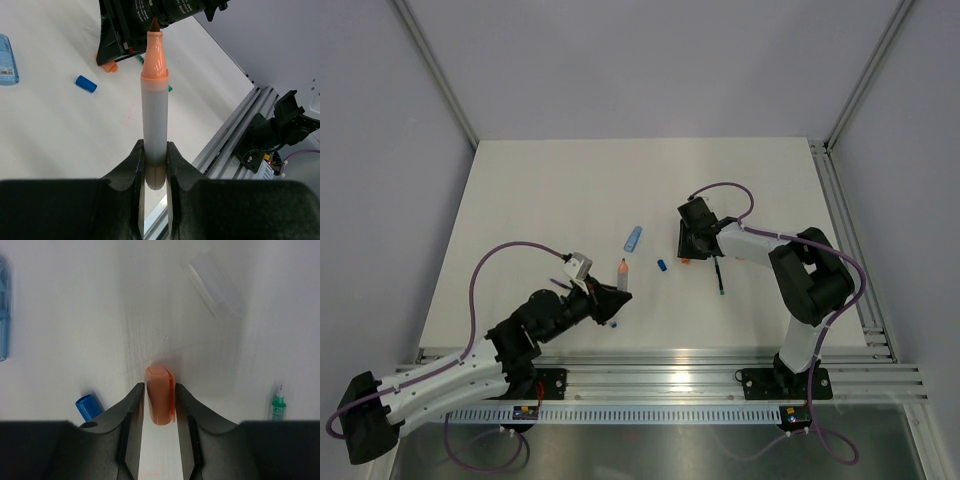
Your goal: Insert the pens into the pen caps
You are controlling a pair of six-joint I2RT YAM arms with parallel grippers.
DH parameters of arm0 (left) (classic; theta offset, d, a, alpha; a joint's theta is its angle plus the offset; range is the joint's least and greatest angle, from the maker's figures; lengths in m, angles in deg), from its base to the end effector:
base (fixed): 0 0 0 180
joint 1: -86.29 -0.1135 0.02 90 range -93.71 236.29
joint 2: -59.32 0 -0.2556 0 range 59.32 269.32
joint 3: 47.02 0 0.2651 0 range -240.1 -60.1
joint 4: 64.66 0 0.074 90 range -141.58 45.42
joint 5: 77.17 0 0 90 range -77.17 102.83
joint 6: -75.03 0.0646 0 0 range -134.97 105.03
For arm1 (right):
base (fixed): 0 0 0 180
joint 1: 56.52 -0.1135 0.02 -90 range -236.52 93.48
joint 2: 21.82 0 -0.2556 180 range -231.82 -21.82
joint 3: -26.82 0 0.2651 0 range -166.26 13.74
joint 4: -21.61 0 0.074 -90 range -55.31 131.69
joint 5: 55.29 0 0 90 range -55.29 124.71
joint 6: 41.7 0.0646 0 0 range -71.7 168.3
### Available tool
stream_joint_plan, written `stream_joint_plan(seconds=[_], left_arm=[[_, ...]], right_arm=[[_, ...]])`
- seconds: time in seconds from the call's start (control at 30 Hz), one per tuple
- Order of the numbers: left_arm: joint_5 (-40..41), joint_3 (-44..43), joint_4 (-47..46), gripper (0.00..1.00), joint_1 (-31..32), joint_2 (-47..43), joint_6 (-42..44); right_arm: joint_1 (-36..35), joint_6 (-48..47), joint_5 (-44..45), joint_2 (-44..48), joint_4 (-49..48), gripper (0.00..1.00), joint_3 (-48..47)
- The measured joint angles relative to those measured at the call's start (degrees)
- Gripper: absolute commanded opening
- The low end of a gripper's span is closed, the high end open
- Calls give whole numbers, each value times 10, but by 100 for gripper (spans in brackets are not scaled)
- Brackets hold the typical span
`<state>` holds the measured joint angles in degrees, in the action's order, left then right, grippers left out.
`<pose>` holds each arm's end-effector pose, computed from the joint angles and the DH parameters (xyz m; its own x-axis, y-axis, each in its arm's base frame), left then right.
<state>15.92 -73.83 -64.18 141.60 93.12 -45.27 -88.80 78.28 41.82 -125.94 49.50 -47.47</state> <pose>0.1213 -0.1691 0.2054 -0.4628 -0.2166 -0.8596 0.6453 0.5826 -0.4942 0.3307 0.1994 0.1128 -0.8560 0.0458 -0.5149 -0.0535 0.9829 0.1762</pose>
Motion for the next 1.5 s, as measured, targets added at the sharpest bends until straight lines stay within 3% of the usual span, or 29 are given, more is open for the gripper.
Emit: stream_joint_plan(seconds=[0.3,0.4,0.43,0.57,0.83,1.03,1.37,1.5], left_arm=[[0,0,-1,0,0,7,0],[0,0,-2,0,0,10,0],[0,0,-3,0,0,11,0],[0,0,-6,0,0,12,0],[-2,0,-17,0,0,29,0],[-31,0,-30,0,0,56,-1],[-131,-13,-84,0,0,49,-61],[-166,-21,-117,0,0,47,-98]], right_arm=[[0,5,-1,-1,-7,43,1],[0,6,-2,-1,-15,29,4],[0,7,-2,-1,-17,17,5],[0,13,-3,-1,-31,1,11],[0,16,-7,48,-81,0,80],[-10,44,-23,193,-102,0,176],[-119,83,-18,539,-169,0,234],[-145,102,-22,605,-212,0,253]])
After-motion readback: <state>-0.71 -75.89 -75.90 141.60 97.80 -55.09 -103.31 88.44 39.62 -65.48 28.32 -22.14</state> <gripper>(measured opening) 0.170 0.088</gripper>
